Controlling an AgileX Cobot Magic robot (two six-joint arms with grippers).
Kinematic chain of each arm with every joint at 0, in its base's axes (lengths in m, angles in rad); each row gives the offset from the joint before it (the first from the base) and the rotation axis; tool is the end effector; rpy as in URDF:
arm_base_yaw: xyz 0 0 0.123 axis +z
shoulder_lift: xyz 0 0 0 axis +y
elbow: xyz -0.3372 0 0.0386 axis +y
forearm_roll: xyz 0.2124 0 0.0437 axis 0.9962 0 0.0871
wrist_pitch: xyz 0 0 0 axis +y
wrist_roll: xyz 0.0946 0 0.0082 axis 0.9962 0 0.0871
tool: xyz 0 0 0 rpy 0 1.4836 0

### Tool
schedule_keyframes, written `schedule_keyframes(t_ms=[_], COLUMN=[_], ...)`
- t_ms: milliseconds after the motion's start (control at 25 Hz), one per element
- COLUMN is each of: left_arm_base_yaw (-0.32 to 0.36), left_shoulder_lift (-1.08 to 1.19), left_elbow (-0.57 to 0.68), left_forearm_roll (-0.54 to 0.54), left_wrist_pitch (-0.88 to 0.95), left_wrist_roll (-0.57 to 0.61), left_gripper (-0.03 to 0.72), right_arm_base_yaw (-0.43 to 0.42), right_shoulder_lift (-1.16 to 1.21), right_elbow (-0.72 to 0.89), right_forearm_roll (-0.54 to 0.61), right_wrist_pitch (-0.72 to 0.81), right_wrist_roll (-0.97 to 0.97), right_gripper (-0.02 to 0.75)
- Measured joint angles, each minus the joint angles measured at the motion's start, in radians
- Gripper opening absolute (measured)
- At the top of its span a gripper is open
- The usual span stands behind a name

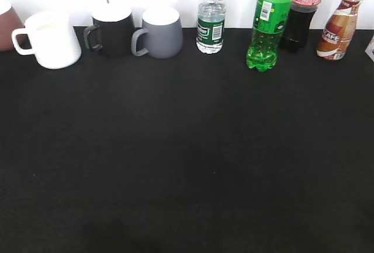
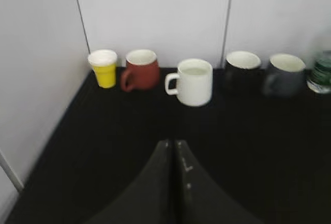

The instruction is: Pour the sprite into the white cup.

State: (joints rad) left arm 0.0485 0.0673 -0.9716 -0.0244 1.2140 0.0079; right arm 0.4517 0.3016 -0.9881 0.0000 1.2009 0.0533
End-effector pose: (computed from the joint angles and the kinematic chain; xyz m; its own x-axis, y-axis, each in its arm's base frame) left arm -0.1440 -0.0092 0.3571 -0.2203 -0.0113 -0.9754 -0.0263 0.9996 -0.0057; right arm -0.0788 -0.0382 0.3890 -0.3955 -0.1327 -0.9088 -0.4160 0.9081 0.0485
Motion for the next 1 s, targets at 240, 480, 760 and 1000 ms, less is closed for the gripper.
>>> schedule_keyframes(t_ms=[240, 480, 760, 1000], left_arm_base_yaw=[-0.001, -0.001, -0.001, -0.001], left_shoulder_lift=[-0.076, -0.075, -0.075, -0.075], left_elbow=[0.1, 0.298, 0.392, 0.432], left_forearm_roll=[0.038, 0.034, -0.067, -0.042], left_wrist_pitch=[0.007, 0.01, -0.032, -0.151], left_wrist_roll=[0.074, 0.075, 0.076, 0.031], left_gripper=[-0.006, 0.043, 0.533, 0.523], right_arm_base_yaw=[0.001, 0.001, 0.001, 0.001], right_shoulder_lift=[-0.309, -0.31, -0.311, -0.311], right_elbow=[0.41, 0.447, 0.451, 0.495], right_forearm_roll=[0.069, 0.074, 0.069, 0.038], right_wrist_pitch=[-0.049, -0.027, -0.039, -0.146], right_wrist_roll=[-0.005, -0.007, -0.006, 0.012], right_gripper=[0.057, 0.398, 0.421, 0.421])
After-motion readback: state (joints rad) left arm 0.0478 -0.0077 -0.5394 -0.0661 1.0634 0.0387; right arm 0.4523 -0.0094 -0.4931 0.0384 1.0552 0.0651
